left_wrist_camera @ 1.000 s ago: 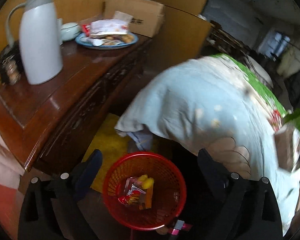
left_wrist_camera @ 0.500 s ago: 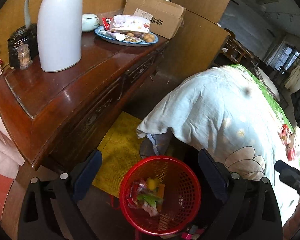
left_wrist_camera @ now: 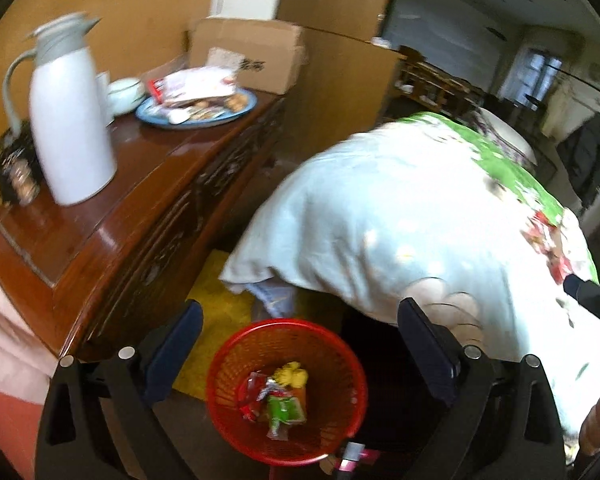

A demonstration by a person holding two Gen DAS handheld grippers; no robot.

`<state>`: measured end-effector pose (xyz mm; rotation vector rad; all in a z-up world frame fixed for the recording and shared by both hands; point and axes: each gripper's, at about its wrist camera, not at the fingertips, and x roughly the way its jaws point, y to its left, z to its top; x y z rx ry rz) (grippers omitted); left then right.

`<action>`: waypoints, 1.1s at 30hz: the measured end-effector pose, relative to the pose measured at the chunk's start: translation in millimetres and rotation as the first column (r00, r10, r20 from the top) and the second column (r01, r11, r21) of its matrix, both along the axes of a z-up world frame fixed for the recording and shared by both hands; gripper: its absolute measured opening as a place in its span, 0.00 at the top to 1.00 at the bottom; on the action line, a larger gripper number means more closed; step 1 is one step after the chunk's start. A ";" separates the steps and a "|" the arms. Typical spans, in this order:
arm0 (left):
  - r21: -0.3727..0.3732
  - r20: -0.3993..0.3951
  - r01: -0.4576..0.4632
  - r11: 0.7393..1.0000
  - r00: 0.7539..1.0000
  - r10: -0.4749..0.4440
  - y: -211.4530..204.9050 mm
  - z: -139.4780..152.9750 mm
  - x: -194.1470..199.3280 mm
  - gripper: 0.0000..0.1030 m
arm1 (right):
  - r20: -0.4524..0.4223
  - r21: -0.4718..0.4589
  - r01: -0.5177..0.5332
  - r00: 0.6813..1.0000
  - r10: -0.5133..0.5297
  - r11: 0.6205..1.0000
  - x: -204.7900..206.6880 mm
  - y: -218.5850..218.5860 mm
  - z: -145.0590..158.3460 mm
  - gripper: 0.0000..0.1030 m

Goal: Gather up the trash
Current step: 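Move both tools back over the remaining trash on the bed, then grasp the white tissue with the right tool while the left tool grasps the clear plastic bag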

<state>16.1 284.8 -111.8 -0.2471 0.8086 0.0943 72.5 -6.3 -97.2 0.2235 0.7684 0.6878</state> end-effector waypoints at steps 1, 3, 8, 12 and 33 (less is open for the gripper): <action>0.013 0.004 0.023 1.000 1.000 -0.023 -12.1 4.8 1.5 0.06 | 0.012 0.006 0.024 1.000 -0.024 1.000 -2.7 -11.8 2.9 0.48; 0.027 0.010 0.054 0.998 0.998 -0.054 -27.2 9.2 4.2 0.06 | 0.038 0.013 0.078 0.996 -0.078 0.997 -8.3 -38.0 8.3 0.46; 0.072 0.018 0.169 0.983 0.985 -0.171 -83.9 19.3 20.5 0.06 | 0.085 0.015 0.215 0.973 -0.215 0.977 -17.1 -99.2 14.3 0.41; 0.089 0.001 0.259 0.962 0.966 -0.260 -126.4 19.0 39.5 0.06 | 0.087 -0.002 0.351 0.933 -0.350 0.936 -17.1 -158.9 7.0 0.38; 0.074 -0.105 0.480 0.874 0.875 -0.472 -255.5 -21.4 119.6 0.06 | -0.055 -0.137 0.473 0.873 -0.484 0.870 27.2 -212.3 -69.9 0.22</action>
